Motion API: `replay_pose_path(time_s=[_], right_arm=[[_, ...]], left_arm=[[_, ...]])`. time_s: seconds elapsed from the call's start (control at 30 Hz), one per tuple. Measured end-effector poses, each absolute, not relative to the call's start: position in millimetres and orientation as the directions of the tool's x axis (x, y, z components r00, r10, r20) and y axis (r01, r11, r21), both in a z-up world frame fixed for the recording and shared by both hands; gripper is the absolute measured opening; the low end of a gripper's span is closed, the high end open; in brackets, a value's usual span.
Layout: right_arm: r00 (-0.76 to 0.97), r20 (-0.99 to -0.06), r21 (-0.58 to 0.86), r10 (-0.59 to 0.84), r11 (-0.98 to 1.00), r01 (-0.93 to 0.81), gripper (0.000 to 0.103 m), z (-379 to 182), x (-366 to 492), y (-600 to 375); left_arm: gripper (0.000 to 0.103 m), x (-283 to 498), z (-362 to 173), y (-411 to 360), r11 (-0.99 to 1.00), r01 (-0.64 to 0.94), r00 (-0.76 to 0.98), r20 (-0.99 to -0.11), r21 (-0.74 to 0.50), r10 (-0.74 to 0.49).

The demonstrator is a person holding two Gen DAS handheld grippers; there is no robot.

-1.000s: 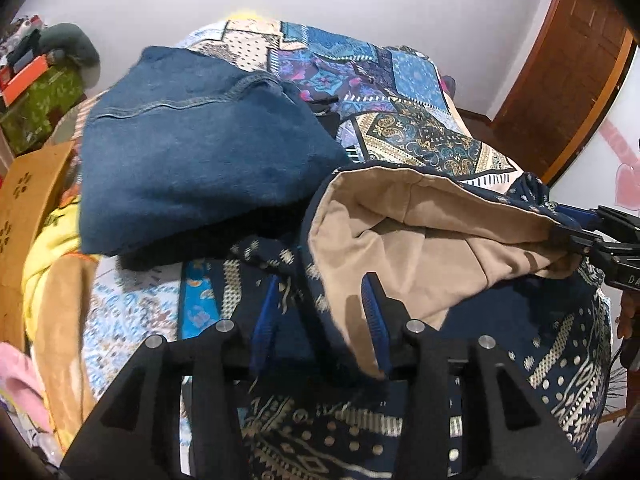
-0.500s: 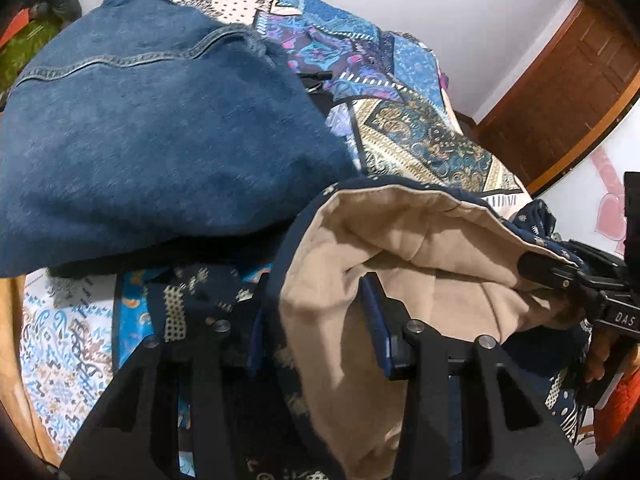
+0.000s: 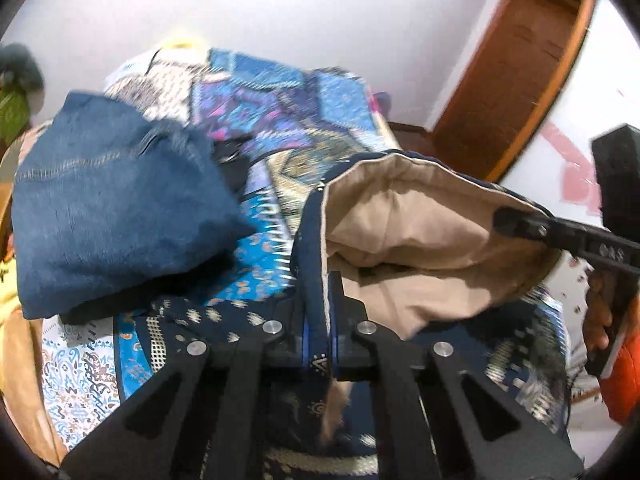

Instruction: Fold large clothes

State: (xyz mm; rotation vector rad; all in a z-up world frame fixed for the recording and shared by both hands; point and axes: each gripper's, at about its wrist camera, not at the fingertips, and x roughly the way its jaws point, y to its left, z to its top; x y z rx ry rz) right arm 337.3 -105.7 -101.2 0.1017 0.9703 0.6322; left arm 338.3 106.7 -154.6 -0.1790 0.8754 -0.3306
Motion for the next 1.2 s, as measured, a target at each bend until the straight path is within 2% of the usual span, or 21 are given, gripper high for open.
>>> replay_pose_path(time_s=[0.13,0.33,0.57,0.87,1.0,1.13,1.2], right_arm=[[0.420,-0.722,0.358,0.550,0.817,-0.453,0.010,-84,318,-122],[0.421,-0.733,0.335,0.535,0.822,-0.461,0.010,-82,277,-139],[0.404,-0.769,0.289,0.496,0.833,-0.472,0.010,-102,240,-144],[0.374,-0.816,0.245,0.440,0.850,-0.466,0.010,-130,226,-148],[0.375,-0.829,0.217,0.415,0.857,-0.468,0.010,-137,219,-150],[0.355,-0.846,0.199,0.398,0.853,-0.482,0.011,-141,214,-153],[0.346,-0.849,0.194,0.399,0.845,-0.498,0.011,-138,213,-155]], left_arm=[[0.006,304,-137,89,0.919,0.293,0.600,-0.698,-0.264,-0.392],[0.006,267,-138,69,0.929,0.320,0.589,-0.729,-0.188,-0.350],[0.006,229,-159,69,0.926,0.306,0.529,-0.768,-0.223,-0.360],[0.006,201,-208,70,0.940,0.262,0.420,-0.852,-0.217,-0.313],[0.008,195,-215,77,0.942,0.213,0.399,-0.857,-0.260,-0.327],[0.012,187,-207,79,0.952,0.211,0.404,-0.867,-0.224,-0.293],[0.021,183,-202,81,0.956,0.218,0.412,-0.869,-0.198,-0.274]])
